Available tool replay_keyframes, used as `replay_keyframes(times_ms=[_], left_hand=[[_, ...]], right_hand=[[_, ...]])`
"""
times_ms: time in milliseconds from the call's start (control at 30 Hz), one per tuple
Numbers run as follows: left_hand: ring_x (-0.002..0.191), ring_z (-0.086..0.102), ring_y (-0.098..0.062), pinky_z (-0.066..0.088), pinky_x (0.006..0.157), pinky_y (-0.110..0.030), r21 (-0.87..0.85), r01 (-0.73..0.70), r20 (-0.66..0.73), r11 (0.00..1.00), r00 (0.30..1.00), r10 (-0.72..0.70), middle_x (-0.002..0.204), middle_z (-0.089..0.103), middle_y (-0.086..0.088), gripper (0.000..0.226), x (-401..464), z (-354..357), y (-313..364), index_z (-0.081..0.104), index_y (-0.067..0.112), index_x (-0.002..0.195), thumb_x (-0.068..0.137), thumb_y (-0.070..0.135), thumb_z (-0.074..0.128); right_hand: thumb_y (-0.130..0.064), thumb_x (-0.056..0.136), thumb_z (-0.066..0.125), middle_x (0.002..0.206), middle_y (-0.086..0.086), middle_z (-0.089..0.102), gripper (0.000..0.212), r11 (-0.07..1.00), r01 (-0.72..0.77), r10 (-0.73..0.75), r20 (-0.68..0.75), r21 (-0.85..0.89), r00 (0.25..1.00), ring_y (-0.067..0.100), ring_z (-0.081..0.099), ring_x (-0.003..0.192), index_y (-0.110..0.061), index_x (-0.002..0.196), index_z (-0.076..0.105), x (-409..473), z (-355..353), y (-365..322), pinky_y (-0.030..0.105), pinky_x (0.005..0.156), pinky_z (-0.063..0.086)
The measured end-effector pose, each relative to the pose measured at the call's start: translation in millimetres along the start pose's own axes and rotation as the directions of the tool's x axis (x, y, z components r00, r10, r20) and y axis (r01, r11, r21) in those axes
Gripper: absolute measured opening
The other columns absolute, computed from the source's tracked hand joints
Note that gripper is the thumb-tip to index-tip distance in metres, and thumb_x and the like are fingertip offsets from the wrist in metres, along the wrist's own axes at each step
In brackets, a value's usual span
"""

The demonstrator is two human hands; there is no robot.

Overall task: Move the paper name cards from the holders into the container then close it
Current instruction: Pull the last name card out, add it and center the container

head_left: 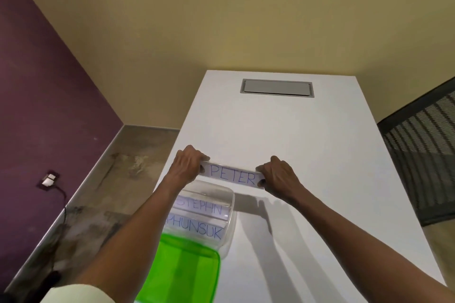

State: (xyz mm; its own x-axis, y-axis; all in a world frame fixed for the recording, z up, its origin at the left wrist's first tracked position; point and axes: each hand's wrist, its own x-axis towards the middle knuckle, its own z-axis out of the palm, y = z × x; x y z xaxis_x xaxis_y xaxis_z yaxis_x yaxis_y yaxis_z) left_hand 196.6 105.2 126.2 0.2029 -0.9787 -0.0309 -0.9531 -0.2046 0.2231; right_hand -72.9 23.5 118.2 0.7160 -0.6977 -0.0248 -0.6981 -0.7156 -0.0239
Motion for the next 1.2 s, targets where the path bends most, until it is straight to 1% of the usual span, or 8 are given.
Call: replay_keyframes(times_ms=[200, 367, 600, 800, 933, 1000, 1100, 1200], left_hand=[[0.106, 0.060, -0.028, 0.049, 0.086, -0.037, 0.044, 0.030, 0.020, 0.999, 0.999, -0.031, 0.109, 0.070, -0.012, 0.034, -27, -6, -36, 0.066, 0.019, 0.121, 0.088, 0.009, 0.063], [0.102, 0.055, -0.019, 0.028, 0.074, -0.029, 0.085, 0.030, -0.021, 0.996, 0.999, -0.028, 0.090, 0.076, -0.002, 0.031, -47, -5, -58, 0.068, 0.015, 0.117, 0.089, 0.005, 0.063], [0.105, 0.053, -0.022, 0.035, 0.083, -0.033, 0.165, 0.072, 0.051, 0.984, 0.995, -0.082, 0.106, 0.071, -0.005, 0.030, -60, -2, -81, 0.071, 0.021, 0.114, 0.084, 0.016, 0.069], [0.101, 0.061, -0.017, 0.043, 0.087, -0.030, 0.144, 0.109, 0.100, 0.984, 0.987, -0.124, 0.098, 0.076, -0.003, 0.028, -71, 9, -89, 0.072, 0.018, 0.112, 0.085, 0.011, 0.067], [0.108, 0.049, -0.017, 0.022, 0.077, -0.032, 0.142, 0.114, 0.133, 0.983, 0.982, -0.133, 0.097, 0.075, 0.002, 0.028, -78, 18, -88, 0.071, 0.024, 0.111, 0.088, 0.012, 0.062], [0.109, 0.045, -0.016, 0.020, 0.077, -0.033, 0.193, 0.096, 0.167, 0.977, 0.977, -0.129, 0.104, 0.071, 0.003, 0.028, -80, 21, -87, 0.069, 0.028, 0.112, 0.086, 0.018, 0.065], [0.109, 0.045, -0.020, 0.027, 0.086, -0.033, 0.279, 0.065, 0.188, 0.958, 0.975, -0.121, 0.109, 0.059, -0.004, 0.033, -83, 28, -86, 0.068, 0.030, 0.113, 0.081, 0.025, 0.072], [0.102, 0.044, -0.022, 0.030, 0.086, -0.031, 0.291, 0.045, 0.152, 0.956, 0.984, -0.092, 0.104, 0.059, -0.005, 0.030, -90, 37, -86, 0.070, 0.026, 0.110, 0.081, 0.022, 0.073]], right_hand=[[-0.025, 0.078, 0.059, 0.078, 0.007, 0.068, 0.014, 0.997, 0.081, -0.081, -0.015, 0.006, 0.997, 0.025, 0.047, 0.081, -0.013, 0.082, 0.063, 0, 3, -40, 0.031, 0.060, 0.030], [-0.025, 0.077, 0.062, 0.073, 0.010, 0.065, 0.015, 0.991, 0.130, -0.130, -0.001, 0.023, 0.991, 0.026, 0.040, 0.075, -0.010, 0.074, 0.060, 0, 9, -72, 0.031, 0.059, 0.025], [-0.026, 0.074, 0.062, 0.072, 0.014, 0.064, 0.018, 0.979, 0.203, -0.204, 0.024, 0.027, 0.979, 0.031, 0.052, 0.079, -0.009, 0.073, 0.058, 2, 23, -105, 0.032, 0.058, 0.024], [-0.026, 0.071, 0.066, 0.073, 0.016, 0.062, 0.021, 0.971, 0.235, -0.237, 0.057, 0.033, 0.970, 0.032, 0.055, 0.078, -0.006, 0.073, 0.059, 0, 34, -123, 0.031, 0.058, 0.025], [-0.023, 0.069, 0.069, 0.073, 0.016, 0.064, 0.019, 0.970, 0.240, -0.243, 0.101, 0.043, 0.965, 0.032, 0.056, 0.078, -0.006, 0.072, 0.060, -3, 40, -128, 0.031, 0.059, 0.025], [-0.021, 0.062, 0.073, 0.066, 0.014, 0.063, 0.019, 0.970, 0.243, -0.242, 0.138, 0.011, 0.960, 0.031, 0.058, 0.072, -0.008, 0.066, 0.059, -3, 41, -130, 0.029, 0.057, 0.024], [-0.024, 0.034, 0.082, 0.044, 0.005, 0.055, 0.032, 0.970, 0.239, -0.228, 0.163, -0.054, 0.960, 0.025, 0.055, 0.048, -0.013, 0.047, 0.055, -6, 41, -132, 0.021, 0.050, 0.022], [-0.022, 0.031, 0.081, 0.041, 0.003, 0.054, 0.030, 0.961, 0.265, -0.254, 0.124, -0.077, 0.959, 0.023, 0.054, 0.046, -0.015, 0.044, 0.055, -5, 49, -136, 0.021, 0.050, 0.025]])
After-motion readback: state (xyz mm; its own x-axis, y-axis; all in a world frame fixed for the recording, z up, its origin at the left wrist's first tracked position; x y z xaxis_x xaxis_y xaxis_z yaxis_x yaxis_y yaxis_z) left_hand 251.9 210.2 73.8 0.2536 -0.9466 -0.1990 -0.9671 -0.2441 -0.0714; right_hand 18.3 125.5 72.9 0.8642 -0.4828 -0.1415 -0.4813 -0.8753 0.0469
